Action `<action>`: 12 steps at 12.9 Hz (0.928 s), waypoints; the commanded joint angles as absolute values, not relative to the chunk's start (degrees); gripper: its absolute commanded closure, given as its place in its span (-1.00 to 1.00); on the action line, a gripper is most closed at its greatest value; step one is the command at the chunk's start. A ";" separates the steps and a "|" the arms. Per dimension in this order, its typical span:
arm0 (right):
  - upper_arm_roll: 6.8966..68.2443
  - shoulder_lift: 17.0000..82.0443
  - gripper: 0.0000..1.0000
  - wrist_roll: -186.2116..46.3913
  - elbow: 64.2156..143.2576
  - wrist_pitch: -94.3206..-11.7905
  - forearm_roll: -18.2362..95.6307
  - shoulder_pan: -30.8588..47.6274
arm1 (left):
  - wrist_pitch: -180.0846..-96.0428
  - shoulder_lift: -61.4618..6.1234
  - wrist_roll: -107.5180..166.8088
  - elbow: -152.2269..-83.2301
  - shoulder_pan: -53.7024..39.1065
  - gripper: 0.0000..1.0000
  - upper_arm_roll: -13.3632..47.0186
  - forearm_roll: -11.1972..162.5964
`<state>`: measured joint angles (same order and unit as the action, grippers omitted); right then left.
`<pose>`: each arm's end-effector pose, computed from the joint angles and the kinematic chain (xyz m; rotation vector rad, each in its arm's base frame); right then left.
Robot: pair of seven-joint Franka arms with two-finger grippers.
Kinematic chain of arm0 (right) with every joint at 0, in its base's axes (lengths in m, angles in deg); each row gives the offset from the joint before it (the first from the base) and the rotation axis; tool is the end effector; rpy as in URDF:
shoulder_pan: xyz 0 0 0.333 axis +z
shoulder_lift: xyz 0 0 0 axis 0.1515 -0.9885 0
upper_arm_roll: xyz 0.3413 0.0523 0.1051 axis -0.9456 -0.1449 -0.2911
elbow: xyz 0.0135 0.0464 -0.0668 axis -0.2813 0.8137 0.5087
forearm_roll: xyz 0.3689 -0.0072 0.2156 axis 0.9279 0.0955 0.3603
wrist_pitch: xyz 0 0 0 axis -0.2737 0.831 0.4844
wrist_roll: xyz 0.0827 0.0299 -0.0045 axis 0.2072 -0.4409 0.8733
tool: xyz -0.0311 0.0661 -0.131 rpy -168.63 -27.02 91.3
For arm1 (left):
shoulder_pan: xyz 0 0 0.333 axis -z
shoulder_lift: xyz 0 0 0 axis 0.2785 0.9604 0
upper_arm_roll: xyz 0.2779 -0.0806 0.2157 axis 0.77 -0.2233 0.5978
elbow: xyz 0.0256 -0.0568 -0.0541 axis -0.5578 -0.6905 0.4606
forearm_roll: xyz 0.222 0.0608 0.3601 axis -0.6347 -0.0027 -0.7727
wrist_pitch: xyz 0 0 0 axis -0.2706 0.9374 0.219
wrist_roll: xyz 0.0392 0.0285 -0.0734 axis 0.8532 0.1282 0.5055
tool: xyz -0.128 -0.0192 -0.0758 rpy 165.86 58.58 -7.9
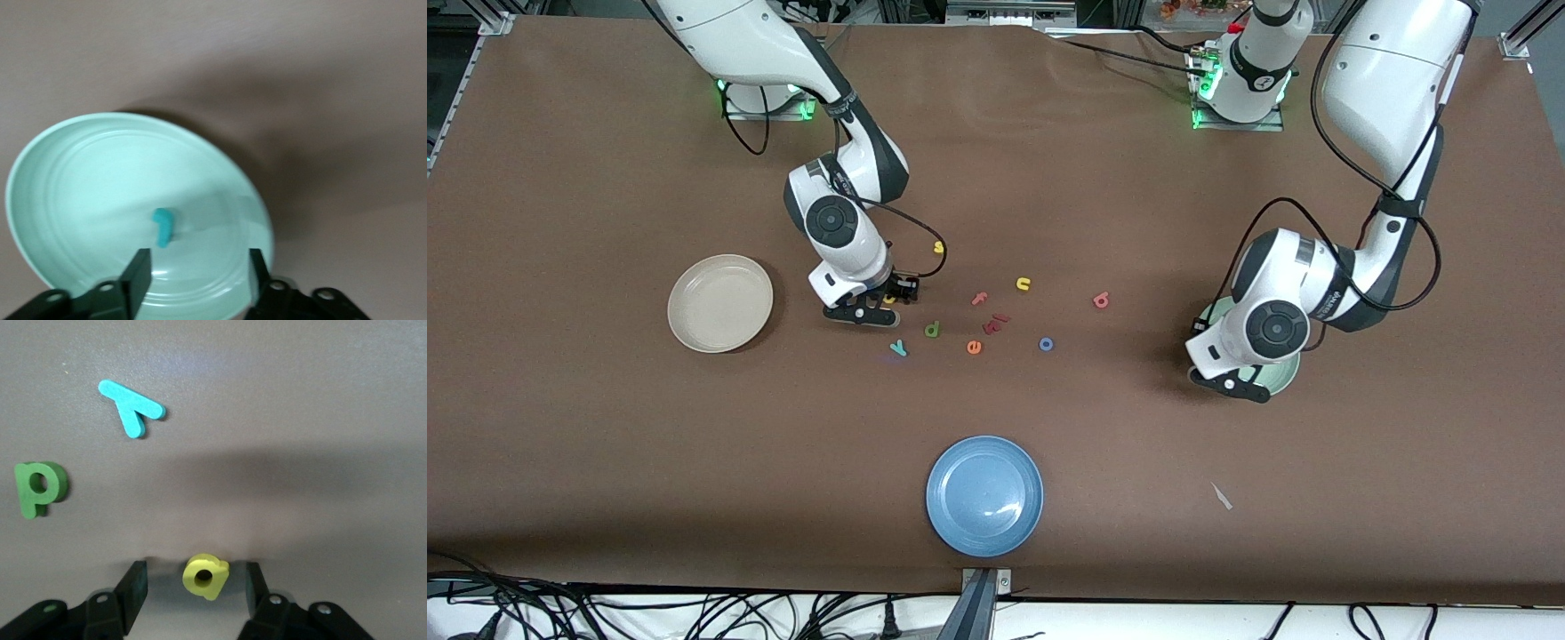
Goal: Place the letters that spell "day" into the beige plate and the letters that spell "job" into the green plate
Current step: 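Carry the yellow letter to the white plate while the left gripper grasps pink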
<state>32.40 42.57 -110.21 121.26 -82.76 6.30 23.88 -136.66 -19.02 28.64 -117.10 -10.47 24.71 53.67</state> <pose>0.5373 0.3412 0.1440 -3.1172 0.1819 0.0757 0.6558 -0.1588 0.1939 -2.9438 0.4424 0.4091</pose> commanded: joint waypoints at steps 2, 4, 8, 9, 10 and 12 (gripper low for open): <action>32.38 41.52 -0.13 -109.84 120.03 -82.89 7.39 23.81 | -136.48 -21.03 42.91 -118.48 -10.46 -1.00 18.74 53.08; 32.38 41.43 0.00 -109.57 120.03 -82.89 7.39 23.72 | -137.43 -20.68 51.73 -119.61 -10.46 -1.00 14.43 53.00; 32.38 41.35 0.36 -109.57 120.03 -82.89 7.39 23.72 | -144.54 -20.86 61.68 -124.00 -9.15 -1.00 11.16 52.29; 32.38 41.35 0.42 -109.57 120.03 -82.89 7.39 23.72 | -146.91 -20.86 62.04 -125.75 -9.23 -1.00 11.16 52.29; 32.38 41.43 0.50 -109.48 119.85 -82.72 7.39 23.72 | -150.94 -20.86 62.04 -128.21 -9.05 -1.00 11.16 52.21; 32.38 41.52 0.59 -109.48 118.28 -80.45 7.48 23.63 | -155.45 -20.42 62.04 -130.86 -9.23 -1.00 11.25 52.21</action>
